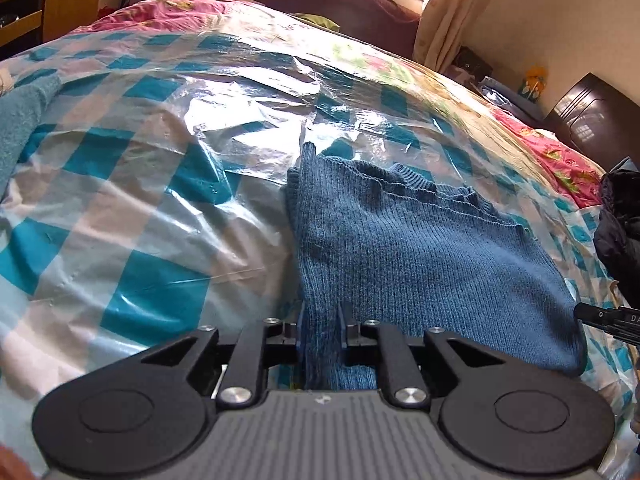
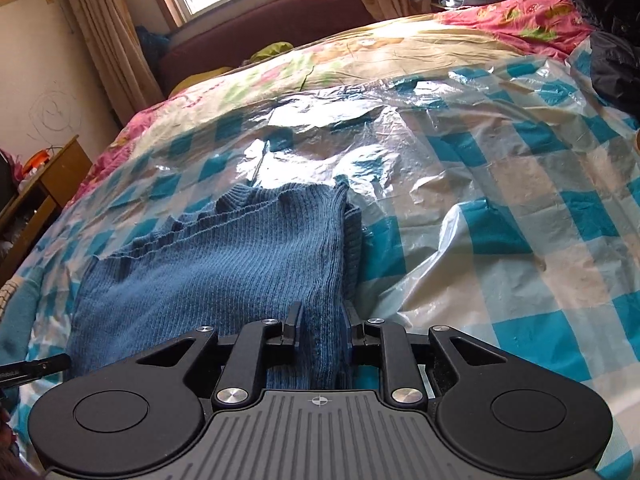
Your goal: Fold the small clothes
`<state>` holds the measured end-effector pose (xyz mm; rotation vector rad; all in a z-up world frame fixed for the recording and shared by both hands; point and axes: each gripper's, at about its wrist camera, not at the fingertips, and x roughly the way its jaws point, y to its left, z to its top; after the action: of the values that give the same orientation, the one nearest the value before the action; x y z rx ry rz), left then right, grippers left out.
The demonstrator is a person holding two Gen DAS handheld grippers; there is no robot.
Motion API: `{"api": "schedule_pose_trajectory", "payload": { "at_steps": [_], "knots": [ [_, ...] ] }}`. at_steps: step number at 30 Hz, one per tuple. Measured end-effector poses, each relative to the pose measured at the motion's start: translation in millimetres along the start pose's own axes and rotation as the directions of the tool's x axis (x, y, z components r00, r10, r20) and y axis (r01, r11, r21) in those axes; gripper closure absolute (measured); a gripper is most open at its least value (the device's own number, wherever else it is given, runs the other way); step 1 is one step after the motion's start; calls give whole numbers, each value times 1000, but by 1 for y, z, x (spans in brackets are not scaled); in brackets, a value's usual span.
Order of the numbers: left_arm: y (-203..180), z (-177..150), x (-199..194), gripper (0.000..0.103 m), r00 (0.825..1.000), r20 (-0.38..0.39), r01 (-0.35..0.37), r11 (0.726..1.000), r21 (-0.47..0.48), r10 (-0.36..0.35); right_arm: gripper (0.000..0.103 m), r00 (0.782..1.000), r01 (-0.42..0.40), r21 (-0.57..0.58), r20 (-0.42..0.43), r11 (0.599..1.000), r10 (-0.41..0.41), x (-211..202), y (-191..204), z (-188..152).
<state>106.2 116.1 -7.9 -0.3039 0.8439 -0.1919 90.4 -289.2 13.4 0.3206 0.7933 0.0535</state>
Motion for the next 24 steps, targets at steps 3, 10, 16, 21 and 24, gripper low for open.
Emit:
{"api": "schedule_pose_trajectory", "payload": {
  "at_steps": [3, 10, 16, 21, 24],
  "knots": [
    [0, 2, 16, 80, 999, -10, -41, 999, 30, 41, 74, 999, 34, -29, -17, 999, -34, 20, 5, 7],
    [10, 3, 19, 78, 997, 9, -76, 997, -30, 76, 80, 990, 132, -64, -45, 989, -135, 38, 12, 12],
    [0, 3, 6, 78, 986, 126, -109, 994, -22, 111, 74, 997, 66, -179, 60, 982, -56, 31, 67, 29],
    [1, 0, 10, 78, 983, 144, -114, 993, -28, 117, 66, 998, -61, -197, -46, 979, 53, 91, 118, 31],
    [6, -4, 10, 78, 980, 157, -119, 993, -21, 121, 51, 994, -73, -175, -90, 982, 58, 124, 131, 30]
  ]
}}
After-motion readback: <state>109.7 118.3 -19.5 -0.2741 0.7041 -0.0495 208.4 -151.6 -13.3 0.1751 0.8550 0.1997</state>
